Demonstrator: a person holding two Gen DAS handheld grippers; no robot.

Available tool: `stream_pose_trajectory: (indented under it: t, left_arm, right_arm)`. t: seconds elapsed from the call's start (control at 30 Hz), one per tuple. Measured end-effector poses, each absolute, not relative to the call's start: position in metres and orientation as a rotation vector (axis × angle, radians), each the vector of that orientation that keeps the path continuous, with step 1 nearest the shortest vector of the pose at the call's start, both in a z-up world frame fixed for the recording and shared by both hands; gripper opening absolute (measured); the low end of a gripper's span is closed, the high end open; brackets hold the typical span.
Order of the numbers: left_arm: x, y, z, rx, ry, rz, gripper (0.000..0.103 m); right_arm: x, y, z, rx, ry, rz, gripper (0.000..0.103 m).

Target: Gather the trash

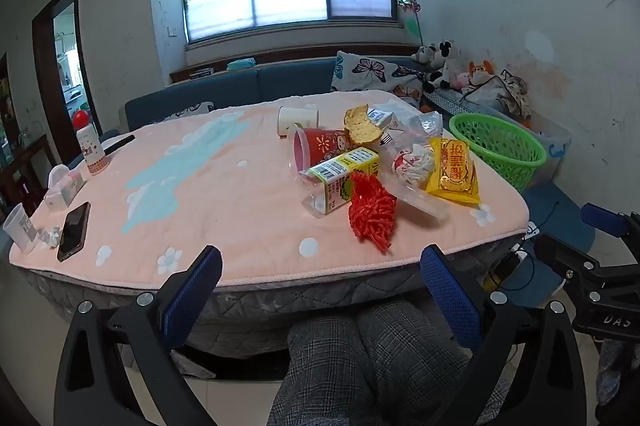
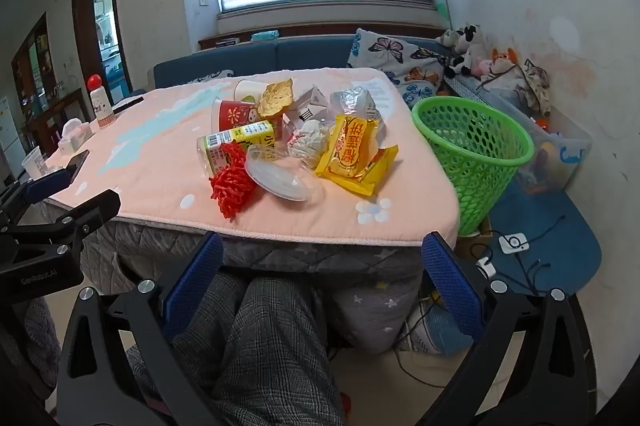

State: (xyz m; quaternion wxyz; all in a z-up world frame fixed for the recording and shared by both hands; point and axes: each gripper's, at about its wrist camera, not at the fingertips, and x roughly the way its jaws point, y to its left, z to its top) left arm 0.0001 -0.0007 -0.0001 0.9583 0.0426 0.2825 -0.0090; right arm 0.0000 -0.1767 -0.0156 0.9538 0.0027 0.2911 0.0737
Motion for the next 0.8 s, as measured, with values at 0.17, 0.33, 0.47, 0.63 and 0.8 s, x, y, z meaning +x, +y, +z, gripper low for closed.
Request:
stream_pose_trajectory:
  t: [0.17, 0.33, 0.47, 0.63, 0.8]
  left_arm:
    - [0.0003, -0.0006, 0.0006, 0.084, 0.573, -0.016, 0.096]
    - [0.0002, 0.0000, 0.0008, 0.082, 0.574, -0.020, 0.096]
    - [0.0000, 0.0002, 0.0013, 0.083, 0.574, -0.018, 0.096]
    - [0.0002, -0.0001, 0.0017, 0.081, 0.574, -0.019, 0.096]
    - [0.0015, -0.0016, 0.0022, 0.079, 0.577, -0.019, 0.096]
  right_arm:
    - [-0.0002, -0.1761, -0.0158, 0.003, 0.593, 0.148, 0.098]
    - [0.0003, -0.1766, -0.0162, 0.008, 0.595, 0.151, 0.098]
    - [0.0010, -0.1769, -0.0169, 0.011, 0.596, 0.151, 0.098]
    - [0.0016, -0.1770, -0.0169, 0.012, 0.598, 0.151, 0.098]
    - [0.0014, -0.1782, -0.0160, 0.013, 0.598, 0.151, 0.098]
